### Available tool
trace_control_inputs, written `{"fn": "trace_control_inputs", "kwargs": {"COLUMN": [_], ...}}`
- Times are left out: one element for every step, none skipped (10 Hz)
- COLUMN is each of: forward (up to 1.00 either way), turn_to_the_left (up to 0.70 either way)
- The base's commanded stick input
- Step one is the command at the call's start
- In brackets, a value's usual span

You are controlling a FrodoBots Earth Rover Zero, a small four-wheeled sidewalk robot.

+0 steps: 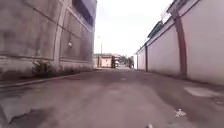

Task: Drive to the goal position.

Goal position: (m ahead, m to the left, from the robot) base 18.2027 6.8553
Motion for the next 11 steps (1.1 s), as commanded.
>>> {"fn": "trace_control_inputs", "kwargs": {"forward": [0.7,0.7,0.7,0.7,0.7,0.7,0.7,0.7,0.7,0.7,0.7], "turn_to_the_left": [-0.34,-0.21,0.01,0.01,0.01,0.01,0.01,0.01,0.01,0.01,0.01]}}
